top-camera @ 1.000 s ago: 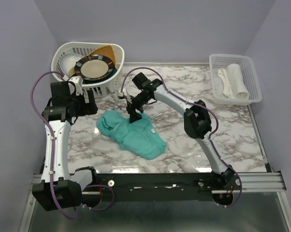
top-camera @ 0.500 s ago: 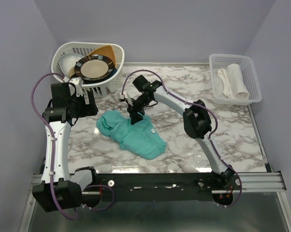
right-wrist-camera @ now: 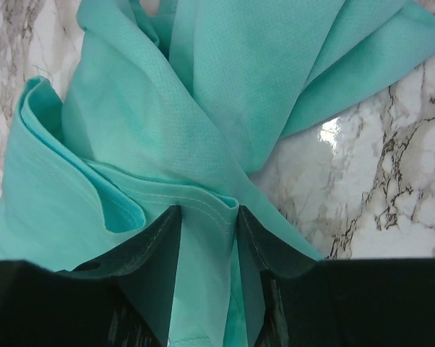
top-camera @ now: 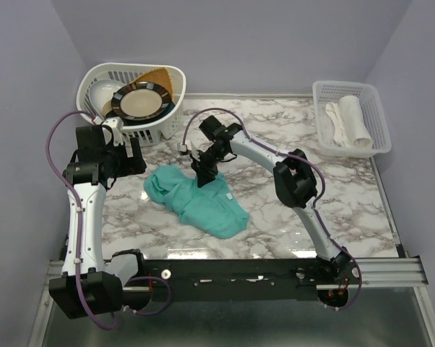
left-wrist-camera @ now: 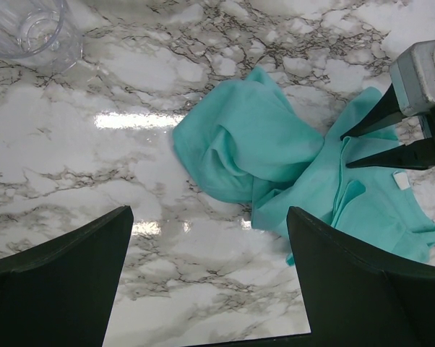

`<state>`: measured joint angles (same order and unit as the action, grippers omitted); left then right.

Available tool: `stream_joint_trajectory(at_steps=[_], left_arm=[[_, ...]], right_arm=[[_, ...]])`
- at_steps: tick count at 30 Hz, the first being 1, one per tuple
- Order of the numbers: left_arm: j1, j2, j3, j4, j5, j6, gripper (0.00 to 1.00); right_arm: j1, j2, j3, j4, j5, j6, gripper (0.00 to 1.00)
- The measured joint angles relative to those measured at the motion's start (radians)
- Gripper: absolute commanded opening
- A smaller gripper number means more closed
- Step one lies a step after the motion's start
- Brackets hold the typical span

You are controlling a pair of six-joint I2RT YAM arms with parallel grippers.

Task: Roll the t-shirts
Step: Flatten out the T-shirt at the center of the board.

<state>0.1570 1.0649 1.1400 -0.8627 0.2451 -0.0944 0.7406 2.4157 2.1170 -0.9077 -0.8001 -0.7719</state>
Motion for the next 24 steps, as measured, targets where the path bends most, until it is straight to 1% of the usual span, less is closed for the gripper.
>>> stream_joint_trajectory(at_steps=[6,10,14,16,21,22,23,24], left_arm=[[0.001,0.000,0.000,0.001,0.000,-0.002,0.98],[0.001,0.000,-0.003,0.001,0.000,-0.002,0.98],[0.001,-0.004,-0.011,0.001,0.000,-0.002,0.98],[0.001,-0.007,-0.014,0.001,0.000,-0.002,0.98],[0.005,-0.013,-0.025,0.001,0.000,-0.002,0.98],[0.005,-0.013,-0.026,0.002,0.000,-0.002,0.98],[0.005,-0.013,-0.026,0.001,0.000,-0.002,0.98],[0.005,-0.013,-0.026,0.002,0.001,-0.002,0.98]], right_arm=[[0.000,-0.015,-0.057,0.044,0.029,0.024,0.47],[0.000,-0.024,-0.060,0.074,0.033,0.045,0.47],[0.000,-0.035,-0.060,0.095,0.032,0.066,0.44],[0.000,-0.038,-0.060,0.101,0.032,0.073,0.41],[0.000,-0.039,-0.059,0.099,0.032,0.076,0.40],[0.000,-0.039,-0.058,0.099,0.032,0.075,0.37],[0.000,-0.039,-0.058,0.098,0.032,0.075,0.28],[0.000,-0.039,-0.058,0.098,0.032,0.074,0.23]])
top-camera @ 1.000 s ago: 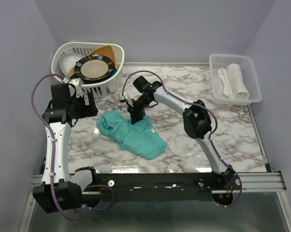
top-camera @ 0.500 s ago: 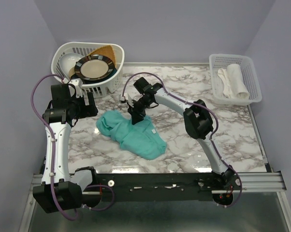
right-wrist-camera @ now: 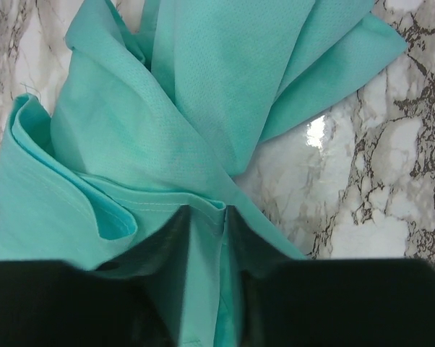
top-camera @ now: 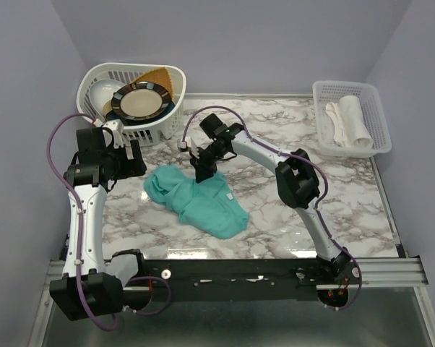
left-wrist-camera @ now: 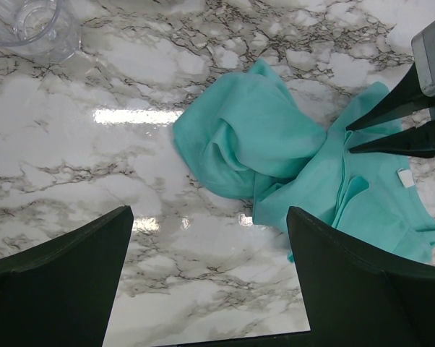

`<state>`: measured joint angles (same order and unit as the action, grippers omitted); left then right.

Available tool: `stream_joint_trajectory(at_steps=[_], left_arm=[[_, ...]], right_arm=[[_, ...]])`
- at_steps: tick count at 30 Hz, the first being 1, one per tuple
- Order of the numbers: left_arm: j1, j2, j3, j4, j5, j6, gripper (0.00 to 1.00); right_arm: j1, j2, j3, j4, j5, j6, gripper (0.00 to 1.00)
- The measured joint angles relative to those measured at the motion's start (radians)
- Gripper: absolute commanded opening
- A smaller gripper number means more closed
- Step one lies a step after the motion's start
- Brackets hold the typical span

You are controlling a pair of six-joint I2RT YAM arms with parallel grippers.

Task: Roll the t-shirts
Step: Flatten out the T-shirt at the center of the board.

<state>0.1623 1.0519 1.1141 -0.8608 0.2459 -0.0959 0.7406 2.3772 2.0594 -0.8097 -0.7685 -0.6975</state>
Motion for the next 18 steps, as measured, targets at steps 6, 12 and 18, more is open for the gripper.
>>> stream_joint_trajectory(at_steps=[6,12,18], left_arm=[[0.000,0.000,0.000,0.003,0.000,0.002,0.98],[0.000,0.027,-0.002,0.033,0.090,0.093,0.97],[-0.021,0.147,-0.018,0.043,0.216,0.333,0.95]], right_arm=[[0.000,0.000,0.021,-0.029,0.001,-0.009,0.05],[-0.008,-0.152,-0.036,-0.062,0.051,-0.010,0.01],[-0.022,-0.540,-0.090,-0.075,0.107,-0.006,0.01]])
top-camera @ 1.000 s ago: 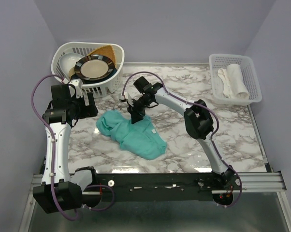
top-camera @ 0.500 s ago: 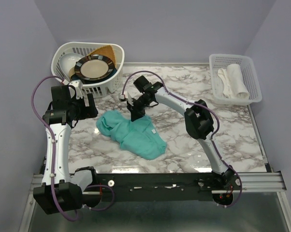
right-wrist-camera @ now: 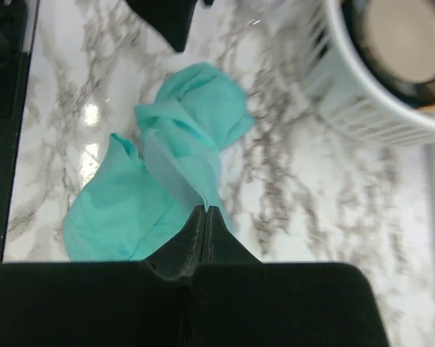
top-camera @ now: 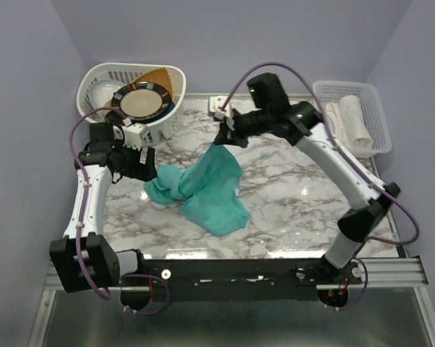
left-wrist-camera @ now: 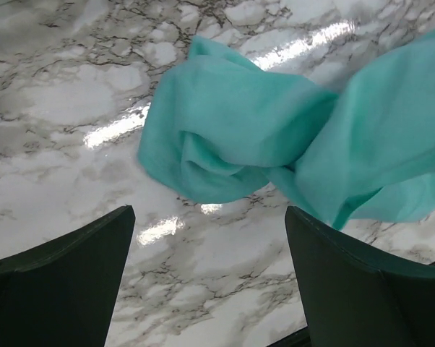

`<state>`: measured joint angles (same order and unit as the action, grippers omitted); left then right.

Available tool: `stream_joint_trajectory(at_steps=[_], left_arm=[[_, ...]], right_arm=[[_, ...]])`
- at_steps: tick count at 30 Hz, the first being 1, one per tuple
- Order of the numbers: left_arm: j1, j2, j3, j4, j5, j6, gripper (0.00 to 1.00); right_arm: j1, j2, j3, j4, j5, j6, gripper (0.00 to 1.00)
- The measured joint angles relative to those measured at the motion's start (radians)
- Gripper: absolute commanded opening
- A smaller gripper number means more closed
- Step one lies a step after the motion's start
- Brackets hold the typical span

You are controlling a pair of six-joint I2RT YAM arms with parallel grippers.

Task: Roll the t-shirts
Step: Flatten out the T-shirt at the center of the board.

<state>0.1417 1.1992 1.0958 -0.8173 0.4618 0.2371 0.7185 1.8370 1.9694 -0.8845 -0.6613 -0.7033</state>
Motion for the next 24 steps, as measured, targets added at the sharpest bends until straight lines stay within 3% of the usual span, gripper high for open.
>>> stream_joint_trajectory(at_steps=[3,8,12,15,24], left_arm=[[-0.002,0.072,0.006,-0.022,0.030,0.119,0.95],[-0.005,0.136,0.066,-0.066,0.074,0.292,0.95],[-0.034,0.152,0.088,-0.073,0.092,0.372,0.95],[-0.122,0.175,0.079,-0.060,0.083,0.412,0.93],[-0.346,0.252,-0.034,0.034,-0.004,0.423,0.92]], right_arm=[[-0.016,-0.199,-0.002,0.005,0.059,0.018,0.01],[-0.044,-0.341,-0.048,0.020,0.179,0.053,0.01],[-0.055,-0.354,-0.172,0.047,0.278,0.087,0.01],[-0.074,-0.354,-0.315,0.058,0.392,0.105,0.01],[-0.252,-0.399,-0.392,0.072,0.494,0.162,0.01]])
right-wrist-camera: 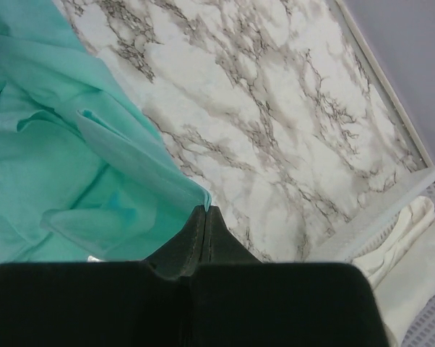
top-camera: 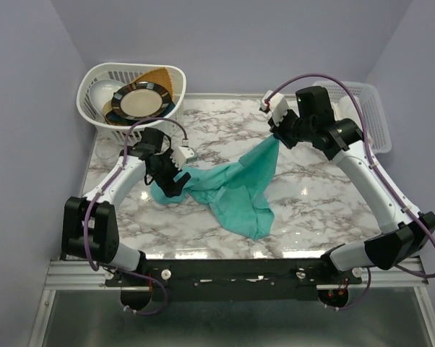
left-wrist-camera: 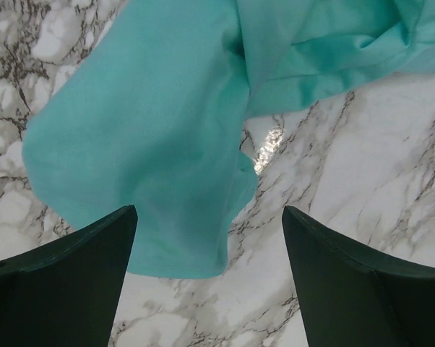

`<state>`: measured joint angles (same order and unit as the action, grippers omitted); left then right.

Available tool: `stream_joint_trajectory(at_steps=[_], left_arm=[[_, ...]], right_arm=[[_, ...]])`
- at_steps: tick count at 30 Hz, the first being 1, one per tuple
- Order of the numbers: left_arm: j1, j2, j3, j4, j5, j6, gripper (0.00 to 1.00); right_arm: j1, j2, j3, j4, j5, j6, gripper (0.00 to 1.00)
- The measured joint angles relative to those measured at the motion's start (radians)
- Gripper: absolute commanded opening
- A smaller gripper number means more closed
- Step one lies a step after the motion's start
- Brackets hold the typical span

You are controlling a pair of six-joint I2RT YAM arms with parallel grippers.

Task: Roll the t-shirts
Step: Flatten out the T-shirt at the center of the board.

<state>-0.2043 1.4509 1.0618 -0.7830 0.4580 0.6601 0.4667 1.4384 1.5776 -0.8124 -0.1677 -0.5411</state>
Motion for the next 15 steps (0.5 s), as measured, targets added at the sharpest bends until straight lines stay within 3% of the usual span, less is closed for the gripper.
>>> stream_joint_trajectory(at_steps=[3,4,8,10,15], left_arm=[[-0.008,0.022,-0.054,0.062,-0.074,-0.016,0.77],[-0.008,0.032,-0.062,0.078,-0.096,-0.019,0.59],[-0.007,0.086,-0.070,0.127,-0.179,-0.037,0.24],[-0.007,0.089,-0.058,0.114,-0.193,-0.037,0.14],[0.003,0.025,0.088,-0.067,-0.135,0.008,0.08]], right_arm=[[-0.002,-0.026,-0.020,0.005,0.000,0.006,0.01],[-0.002,-0.031,-0.026,0.009,0.000,0.010,0.01],[-0.003,-0.034,-0.046,0.011,0.000,0.018,0.01],[-0.005,-0.033,-0.046,0.012,0.000,0.019,0.01],[-0.009,-0.047,0.000,-0.040,-0.011,0.025,0.01]])
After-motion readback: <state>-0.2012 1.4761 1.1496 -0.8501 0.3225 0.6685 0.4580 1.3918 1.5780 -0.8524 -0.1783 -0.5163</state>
